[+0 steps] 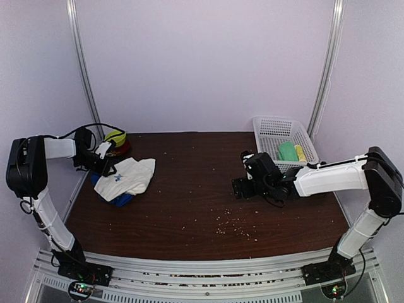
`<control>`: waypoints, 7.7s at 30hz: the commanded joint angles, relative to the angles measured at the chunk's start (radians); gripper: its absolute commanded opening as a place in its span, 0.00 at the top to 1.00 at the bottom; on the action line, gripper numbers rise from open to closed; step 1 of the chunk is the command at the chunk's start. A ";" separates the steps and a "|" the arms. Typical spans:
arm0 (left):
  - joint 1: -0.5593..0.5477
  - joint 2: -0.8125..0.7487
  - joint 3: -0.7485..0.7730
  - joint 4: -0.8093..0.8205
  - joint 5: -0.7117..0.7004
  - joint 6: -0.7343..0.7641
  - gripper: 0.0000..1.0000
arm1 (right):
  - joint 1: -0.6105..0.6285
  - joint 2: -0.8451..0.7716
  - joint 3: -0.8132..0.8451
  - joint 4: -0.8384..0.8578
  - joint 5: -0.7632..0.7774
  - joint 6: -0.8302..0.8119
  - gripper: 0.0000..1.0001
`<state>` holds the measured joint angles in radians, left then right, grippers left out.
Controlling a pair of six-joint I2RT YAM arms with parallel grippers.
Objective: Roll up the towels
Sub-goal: Flatten out the towel from the towel pile, then pass from the left arm to the right, then pass from the right arm to the left
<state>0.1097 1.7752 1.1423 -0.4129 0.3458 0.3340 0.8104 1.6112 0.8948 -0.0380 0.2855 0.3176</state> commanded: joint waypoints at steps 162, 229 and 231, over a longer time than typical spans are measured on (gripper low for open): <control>-0.365 0.039 -0.291 0.573 -1.006 0.262 0.21 | 0.049 -0.128 0.260 0.068 0.009 -0.097 1.00; -0.725 -0.368 -0.004 -0.120 0.387 0.528 0.55 | 0.213 0.098 0.356 0.185 -0.668 -0.482 1.00; -0.725 -0.364 -0.001 -0.121 0.394 0.522 0.59 | 0.214 0.098 0.346 0.197 -0.665 -0.481 1.00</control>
<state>-0.6109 1.3987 1.1076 -0.5480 0.6991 0.8810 1.0248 1.7519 1.2655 0.1093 -0.4076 -0.1757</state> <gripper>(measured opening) 0.435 0.019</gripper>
